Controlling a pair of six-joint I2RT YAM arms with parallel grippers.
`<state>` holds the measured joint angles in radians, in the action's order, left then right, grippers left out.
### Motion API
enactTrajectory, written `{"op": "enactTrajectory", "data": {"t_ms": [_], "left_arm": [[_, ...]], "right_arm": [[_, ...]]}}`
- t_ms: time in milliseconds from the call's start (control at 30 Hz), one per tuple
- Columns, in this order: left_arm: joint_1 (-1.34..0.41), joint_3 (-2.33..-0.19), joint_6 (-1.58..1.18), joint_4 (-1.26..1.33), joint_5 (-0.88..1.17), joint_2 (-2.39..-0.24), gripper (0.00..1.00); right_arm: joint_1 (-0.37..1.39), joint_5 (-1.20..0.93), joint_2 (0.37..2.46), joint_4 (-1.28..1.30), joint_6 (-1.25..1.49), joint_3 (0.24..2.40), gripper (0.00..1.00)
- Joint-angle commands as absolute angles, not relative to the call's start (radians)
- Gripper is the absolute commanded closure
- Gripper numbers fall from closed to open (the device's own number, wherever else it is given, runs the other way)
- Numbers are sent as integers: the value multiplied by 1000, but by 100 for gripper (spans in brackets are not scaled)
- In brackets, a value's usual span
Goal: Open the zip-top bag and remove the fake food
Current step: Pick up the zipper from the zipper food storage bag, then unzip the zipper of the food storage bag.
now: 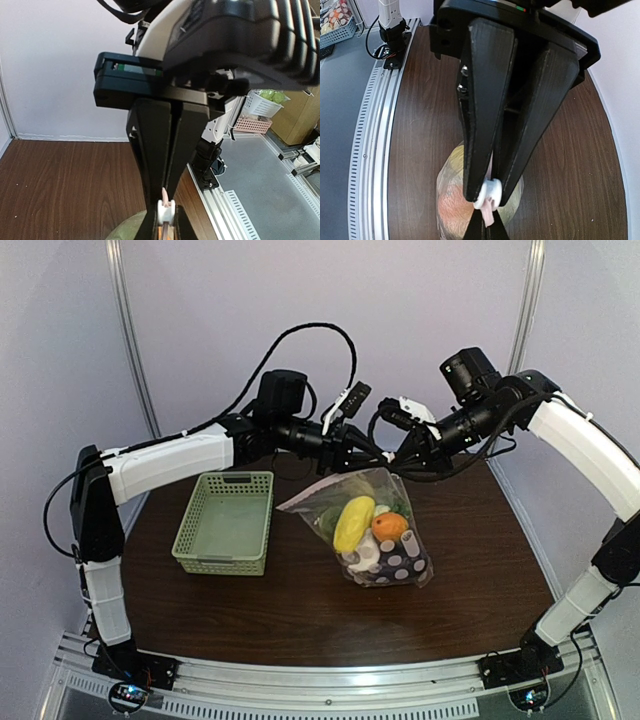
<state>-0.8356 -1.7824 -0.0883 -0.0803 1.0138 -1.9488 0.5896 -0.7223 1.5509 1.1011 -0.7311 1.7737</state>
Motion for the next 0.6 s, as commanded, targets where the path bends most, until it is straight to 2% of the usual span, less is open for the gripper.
{"op": "enactTrajectory", "data": {"t_ms": [0, 300, 567], "left_arm": [[-833, -1782, -101, -47, 1032, -1967, 98], [-819, -1730, -23, -124, 900, -1922, 100], [-785, -1616, -10, -135, 846, -1862, 100]], "right_arm": [[600, -697, 1561, 1071, -727, 1786, 100], [549, -628, 1549, 1086, -750, 1799, 100], [437, -677, 1539, 1016, -724, 1749, 100]]}}
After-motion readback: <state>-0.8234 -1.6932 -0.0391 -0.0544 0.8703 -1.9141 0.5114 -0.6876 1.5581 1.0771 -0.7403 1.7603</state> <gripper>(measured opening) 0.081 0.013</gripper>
